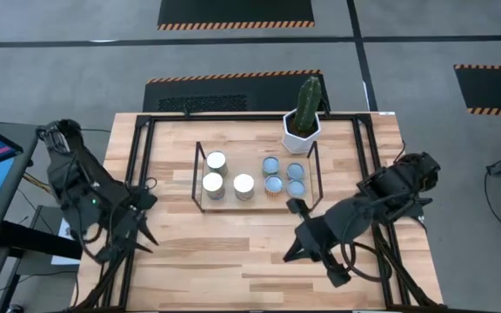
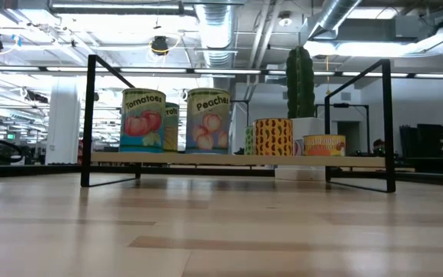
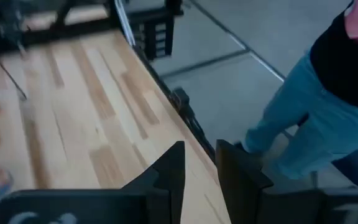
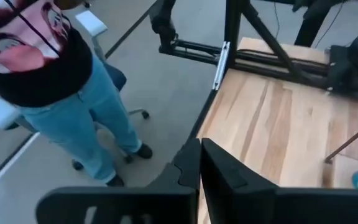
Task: Pick and place cans onto a shelf
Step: Return to Home Position
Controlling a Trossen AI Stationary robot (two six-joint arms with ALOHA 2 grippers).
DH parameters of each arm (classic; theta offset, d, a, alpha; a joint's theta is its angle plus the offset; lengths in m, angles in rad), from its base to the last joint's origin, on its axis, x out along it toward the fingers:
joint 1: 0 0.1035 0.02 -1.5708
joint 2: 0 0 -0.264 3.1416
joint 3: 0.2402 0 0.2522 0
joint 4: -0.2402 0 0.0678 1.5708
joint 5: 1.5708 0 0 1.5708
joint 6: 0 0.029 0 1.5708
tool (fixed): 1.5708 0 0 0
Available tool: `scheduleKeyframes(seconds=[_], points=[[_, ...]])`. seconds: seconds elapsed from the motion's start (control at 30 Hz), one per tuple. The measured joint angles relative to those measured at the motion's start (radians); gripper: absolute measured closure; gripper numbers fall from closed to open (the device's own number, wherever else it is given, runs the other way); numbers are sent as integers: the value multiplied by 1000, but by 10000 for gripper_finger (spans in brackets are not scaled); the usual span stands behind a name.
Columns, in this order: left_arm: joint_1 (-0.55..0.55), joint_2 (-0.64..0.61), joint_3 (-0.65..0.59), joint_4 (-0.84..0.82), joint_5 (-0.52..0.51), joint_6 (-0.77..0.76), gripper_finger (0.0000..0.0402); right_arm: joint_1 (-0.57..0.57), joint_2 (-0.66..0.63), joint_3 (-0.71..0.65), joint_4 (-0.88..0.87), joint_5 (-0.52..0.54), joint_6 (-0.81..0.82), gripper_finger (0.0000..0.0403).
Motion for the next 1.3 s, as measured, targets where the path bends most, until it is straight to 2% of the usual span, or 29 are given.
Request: scheduleKeyframes(seconds=[0.07, 0.17, 0.3, 0.4, 0.5, 0.6, 0.7, 0.83, 0.97, 1.07, 1.17, 1.3], points=[[15, -44, -57, 43, 6, 37, 320, 2, -1, -13, 6, 1, -26, 369], [41, -122, -186, 108, 22, 13, 320, -4, -1, -68, 10, -2, -33, 370], [85, -228, -385, 302, 118, -3, 320, -8, -40, -224, 110, -35, -62, 371], [117, -285, -497, 454, 158, 9, 320, -8, -126, -437, 291, -70, -87, 371], [144, -321, -565, 540, 164, 35, 320, -14, -230, -710, 532, -77, -40, 369], [184, -328, -592, 571, 172, 67, 320, -23, -356, -985, 811, -78, -13, 369], [246, -329, -610, 620, 227, 118, 320, -24, -475, -1220, 1060, -75, 6, 370], [370, -329, -636, 693, 305, 176, 320, -28, -604, -1449, 1255, -78, 25, 372], [524, -331, -699, 787, 428, 169, 320, -30, -705, -1593, 1358, -43, 25, 370], [621, -350, -764, 907, 517, 114, 320, -28, -763, -1648, 1360, -29, 24, 369], [689, -382, -810, 920, 512, 52, 320, -26, -820, -1695, 1346, -23, 20, 371], [748, -459, -857, 912, 450, -15, 320, -26, -904, -1790, 1372, -21, 6, 372]])
